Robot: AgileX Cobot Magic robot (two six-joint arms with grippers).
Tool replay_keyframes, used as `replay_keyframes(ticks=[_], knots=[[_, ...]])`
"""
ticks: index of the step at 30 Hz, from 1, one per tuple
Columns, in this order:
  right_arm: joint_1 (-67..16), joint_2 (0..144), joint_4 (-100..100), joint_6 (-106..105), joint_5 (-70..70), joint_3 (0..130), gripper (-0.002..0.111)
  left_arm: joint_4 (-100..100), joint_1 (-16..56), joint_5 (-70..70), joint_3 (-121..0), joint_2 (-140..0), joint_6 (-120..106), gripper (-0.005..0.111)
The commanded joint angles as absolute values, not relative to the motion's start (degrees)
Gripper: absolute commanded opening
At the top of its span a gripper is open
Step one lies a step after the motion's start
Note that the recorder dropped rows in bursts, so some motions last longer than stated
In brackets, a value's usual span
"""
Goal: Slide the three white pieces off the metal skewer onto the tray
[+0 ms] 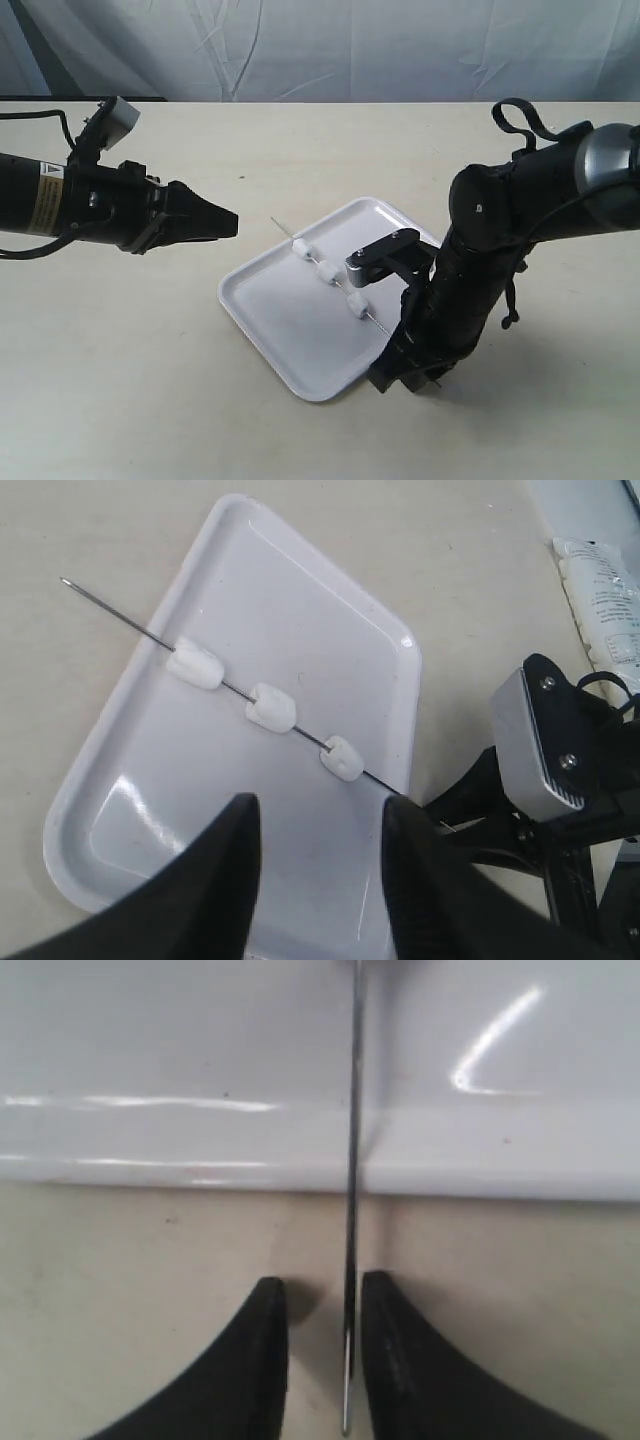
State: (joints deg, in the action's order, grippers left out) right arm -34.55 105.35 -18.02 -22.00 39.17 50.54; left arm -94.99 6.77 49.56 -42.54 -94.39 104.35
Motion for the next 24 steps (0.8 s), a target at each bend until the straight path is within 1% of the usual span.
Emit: replay_keyframes(ticks=[1, 3, 4, 16, 24], knots=[[-34.5, 105.6, -17.8, -21.9, 38.8, 50.5, 0.009, -95.1, 7.0, 49.7, -42.2, -94.6, 104.3, 0.039], [-34.5, 105.6, -17.8, -21.9, 38.8, 50.5, 0.0, -95.1, 7.0, 49.7, -42.2, -94.6, 104.3, 0.039], [-34.5, 105.6, -18.0, -21.9, 38.8, 50.5, -0.001, -95.1, 7.0, 49.7, -42.2, -94.6, 104.3, 0.039], [-34.5, 105.3, -18.5, -21.9, 38.8, 50.5, -0.001, -95.1, 7.0, 49.7, -42.2, -94.6, 104.3, 0.039], [-34.3, 99.6, -23.7, -27.6, 40.3, 50.5, -0.001, -94.7, 7.0, 51.4, -42.2, -94.6, 104.5, 0.039]])
